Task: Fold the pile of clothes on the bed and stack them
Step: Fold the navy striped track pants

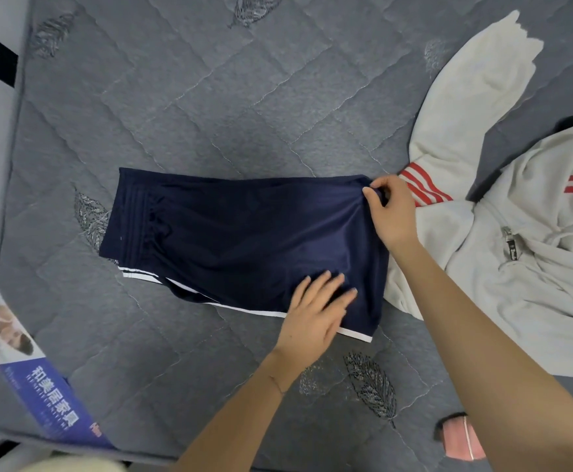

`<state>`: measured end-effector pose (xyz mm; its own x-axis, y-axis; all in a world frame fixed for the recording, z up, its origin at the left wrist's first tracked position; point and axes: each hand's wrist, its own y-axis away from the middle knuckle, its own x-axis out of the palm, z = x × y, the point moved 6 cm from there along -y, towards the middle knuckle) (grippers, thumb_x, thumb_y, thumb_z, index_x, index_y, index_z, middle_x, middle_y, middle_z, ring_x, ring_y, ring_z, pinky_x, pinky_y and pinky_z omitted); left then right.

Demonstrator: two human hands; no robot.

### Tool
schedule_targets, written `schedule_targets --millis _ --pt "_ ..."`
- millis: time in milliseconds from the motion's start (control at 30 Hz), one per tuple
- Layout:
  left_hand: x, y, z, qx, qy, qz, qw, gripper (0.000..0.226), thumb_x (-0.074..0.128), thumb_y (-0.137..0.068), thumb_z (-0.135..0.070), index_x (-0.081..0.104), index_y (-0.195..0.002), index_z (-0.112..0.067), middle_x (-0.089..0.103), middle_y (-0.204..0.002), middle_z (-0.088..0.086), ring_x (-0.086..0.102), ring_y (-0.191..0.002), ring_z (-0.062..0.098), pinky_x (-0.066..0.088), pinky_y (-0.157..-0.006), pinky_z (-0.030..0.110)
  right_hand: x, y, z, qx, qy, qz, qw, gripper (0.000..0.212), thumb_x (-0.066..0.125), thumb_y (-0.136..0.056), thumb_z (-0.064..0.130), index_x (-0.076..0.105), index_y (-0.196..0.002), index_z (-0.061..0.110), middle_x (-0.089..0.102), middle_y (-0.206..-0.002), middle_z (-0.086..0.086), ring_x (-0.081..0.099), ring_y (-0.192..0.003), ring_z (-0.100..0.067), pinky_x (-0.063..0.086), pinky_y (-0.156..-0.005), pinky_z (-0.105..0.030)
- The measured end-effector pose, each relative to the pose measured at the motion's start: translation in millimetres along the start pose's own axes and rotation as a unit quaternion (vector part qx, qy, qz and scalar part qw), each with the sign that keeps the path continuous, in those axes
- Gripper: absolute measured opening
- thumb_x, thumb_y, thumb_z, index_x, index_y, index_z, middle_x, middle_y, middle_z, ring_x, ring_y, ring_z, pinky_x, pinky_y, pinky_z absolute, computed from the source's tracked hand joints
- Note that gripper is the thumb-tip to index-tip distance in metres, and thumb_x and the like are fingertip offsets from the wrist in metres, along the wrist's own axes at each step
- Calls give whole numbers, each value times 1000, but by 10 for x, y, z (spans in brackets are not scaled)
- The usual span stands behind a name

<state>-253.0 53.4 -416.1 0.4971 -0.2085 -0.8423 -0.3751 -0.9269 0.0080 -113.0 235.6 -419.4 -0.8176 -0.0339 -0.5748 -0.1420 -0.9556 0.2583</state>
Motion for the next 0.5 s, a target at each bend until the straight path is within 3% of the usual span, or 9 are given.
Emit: schedule_targets --millis 67,167,233,300,367,433,500 --pt "-112 -63 210 -110 -49 -21 993 46 48 -95 -28 50 -141 -24 40 -152 9 35 -141 30 30 -112 57 -74 145 -49 18 -7 -43 999 30 67 -89 24 55 -111 6 53 -107 -2 52 -101 -17 43 -93 -28" --pt "-235 -79 637 -255 -120 44 958 65 46 -93 -47 26 -153 -32 17 -161 11 15 -148 37 10 -113 63 -15 450 -300 138 30 -8 990 49 72 -82 46 49 -109 13 56 -104 -1 58 -99 -22 42 -84 -27" --pt "-245 -29 919 -298 -121 123 939 75 43 -92 -58 4 -153 -39 -4 -163 7 -4 -149 35 1 -113 64 68 633 -410 188 38 34 981 54 72 -80 51 51 -113 14 60 -107 -1 59 -102 -24 41 -84 -28" --pt "-235 11 1080 -298 -97 182 932 82 47 -92 -60 -6 -151 -43 -17 -162 3 -15 -148 32 -1 -113 65 120 723 -374 183 -6 47 982 48 71 -84 42 51 -118 15 59 -108 4 59 -105 -21 41 -86 -26" --pt "-300 16 1097 -285 -32 186 940 80 52 -91 -57 2 -152 -44 -17 -162 0 -17 -148 27 -6 -114 61 147 747 -165 129 -45 59 989 32 67 -89 31 50 -115 22 58 -103 15 59 -99 -6 40 -80 -16" --pt "-474 0 1069 -299 103 108 943 65 53 -94 -50 22 -151 -41 0 -163 -2 -4 -150 19 -6 -117 52 206 745 157 83 -84 86 989 22 66 -91 26 51 -106 30 60 -100 22 58 -91 7 41 -77 -10" --pt "-735 21 1111 -336 278 -1 900 49 53 -97 -39 40 -144 -35 26 -158 -3 19 -146 14 10 -121 37 330 750 536 55 -138 120 982 23 68 -90 21 55 -103 33 64 -101 19 61 -90 10 45 -77 -9"
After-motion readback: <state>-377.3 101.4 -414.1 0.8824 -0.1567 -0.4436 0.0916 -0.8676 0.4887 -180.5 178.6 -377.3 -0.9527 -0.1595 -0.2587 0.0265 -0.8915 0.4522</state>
